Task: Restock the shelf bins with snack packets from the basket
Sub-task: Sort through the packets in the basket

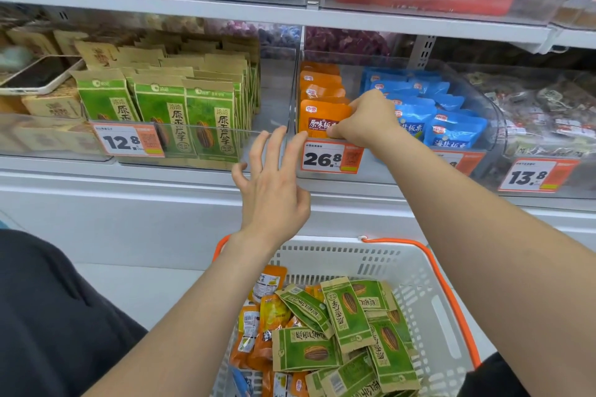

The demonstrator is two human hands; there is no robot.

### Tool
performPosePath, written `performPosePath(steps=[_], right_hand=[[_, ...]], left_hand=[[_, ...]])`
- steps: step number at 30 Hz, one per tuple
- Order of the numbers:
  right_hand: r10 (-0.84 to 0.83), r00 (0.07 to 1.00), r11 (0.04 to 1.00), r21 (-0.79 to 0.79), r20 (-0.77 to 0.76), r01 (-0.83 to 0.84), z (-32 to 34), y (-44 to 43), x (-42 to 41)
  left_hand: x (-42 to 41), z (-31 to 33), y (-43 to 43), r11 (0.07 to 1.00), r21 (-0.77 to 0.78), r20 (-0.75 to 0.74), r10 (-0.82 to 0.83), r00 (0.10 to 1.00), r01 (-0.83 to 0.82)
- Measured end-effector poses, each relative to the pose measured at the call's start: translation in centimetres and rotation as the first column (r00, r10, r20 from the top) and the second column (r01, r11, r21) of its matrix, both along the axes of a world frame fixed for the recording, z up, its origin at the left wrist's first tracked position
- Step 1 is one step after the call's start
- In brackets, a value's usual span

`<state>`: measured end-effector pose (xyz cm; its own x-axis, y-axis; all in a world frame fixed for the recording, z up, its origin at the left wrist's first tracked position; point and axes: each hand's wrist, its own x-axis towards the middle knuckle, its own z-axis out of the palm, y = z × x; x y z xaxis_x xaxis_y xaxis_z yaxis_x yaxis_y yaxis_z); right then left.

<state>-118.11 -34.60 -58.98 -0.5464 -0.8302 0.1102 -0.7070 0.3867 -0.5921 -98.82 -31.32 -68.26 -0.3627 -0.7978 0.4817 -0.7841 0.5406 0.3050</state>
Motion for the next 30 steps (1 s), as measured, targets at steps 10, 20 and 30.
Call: performPosePath(steps=[10,20,30], right_hand=[[-0.169,0.920,0.977,-0.185,-0.355,0.108,-0.2,3.5,2.9],[0.422,0.812,0.900,0.289,-0.404,-0.325,-5.8,9.8,9.1],[0.866,0.496,0.183,0.881,0.066,-0.436,-15.6,15.4,13.1]], left_hand=[[0.9,-0.5,0.0,0.997,-0.034,-0.028,-0.068,0.997,0.067],[3.2,-7.8,0.7,0.910,0.389,-0.051,-0.136,0.989,0.145],[7.1,-17.0,6.3,0.499,0.841,0.514,-0.620,0.593,-0.208]])
